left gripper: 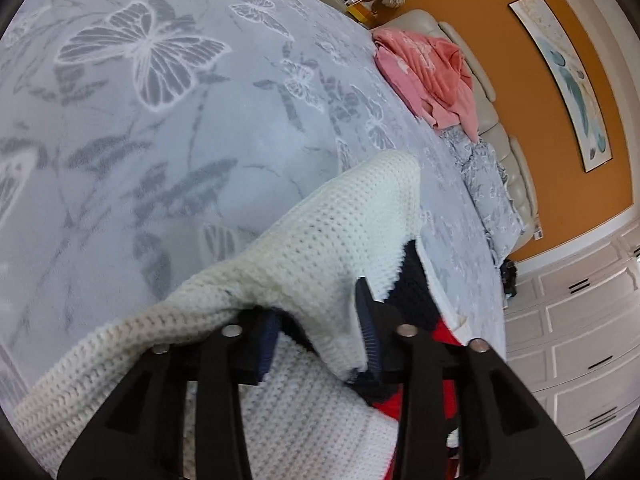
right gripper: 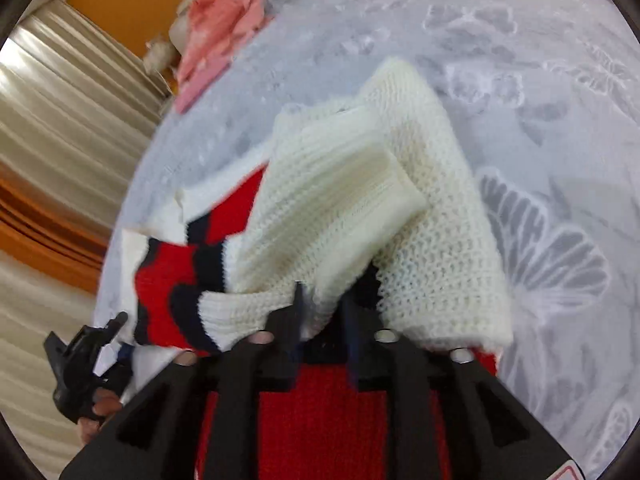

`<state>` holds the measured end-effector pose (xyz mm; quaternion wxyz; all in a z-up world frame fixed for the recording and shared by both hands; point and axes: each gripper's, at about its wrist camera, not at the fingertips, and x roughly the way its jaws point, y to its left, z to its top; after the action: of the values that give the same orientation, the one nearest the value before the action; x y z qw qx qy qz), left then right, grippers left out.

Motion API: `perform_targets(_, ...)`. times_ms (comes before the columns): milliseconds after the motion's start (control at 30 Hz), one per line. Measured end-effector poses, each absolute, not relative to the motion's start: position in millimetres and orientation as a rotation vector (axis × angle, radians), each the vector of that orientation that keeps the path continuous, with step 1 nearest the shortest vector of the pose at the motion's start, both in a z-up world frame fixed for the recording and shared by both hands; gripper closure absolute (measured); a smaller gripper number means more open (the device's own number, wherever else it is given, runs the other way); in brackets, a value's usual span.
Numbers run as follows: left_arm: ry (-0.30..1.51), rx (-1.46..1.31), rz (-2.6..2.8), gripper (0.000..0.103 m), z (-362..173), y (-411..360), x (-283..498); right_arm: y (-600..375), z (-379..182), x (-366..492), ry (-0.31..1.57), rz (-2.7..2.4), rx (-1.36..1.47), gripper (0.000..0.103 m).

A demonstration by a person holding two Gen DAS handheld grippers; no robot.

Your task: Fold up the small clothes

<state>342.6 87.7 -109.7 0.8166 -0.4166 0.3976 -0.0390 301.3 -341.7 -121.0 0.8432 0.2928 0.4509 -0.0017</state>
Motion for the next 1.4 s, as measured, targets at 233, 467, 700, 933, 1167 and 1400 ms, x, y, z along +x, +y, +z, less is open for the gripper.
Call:
perform_targets(233, 0.821, -0.944, -0.129, 0.061, -116, 91, 348, -352, -123, 330, 0.927, 0.0, 0.677, 0.072)
perform_targets(467, 0.769, -0.954, -0.136, 0.094, -114, 96, 344, -349, -23, 300, 0.565, 0.15, 0.629, 0.096)
perform_targets(700, 0.858, -0.91, -0.117, 0.094, -125, 82, 347, -381, -132, 304, 0.931, -0.078, 0.632, 0.096)
perform_targets(933, 0.841, -0.885, -0.066, 0.093, -117, 84, 342, -331, -46, 292, 0.737, -0.157, 0.401, 0.069)
perform_targets(1167, 0.827, -0.905, -0.037, 0.094, -118, 96, 337, -168, -61, 414, 0.951, 0.319, 0.153, 0.063)
perform_targets(1400, 0.82, -0.921, -0.041, 0.094, -121, 100, 336, -73, -104, 488, 1.054, 0.375, 0.02, 0.054)
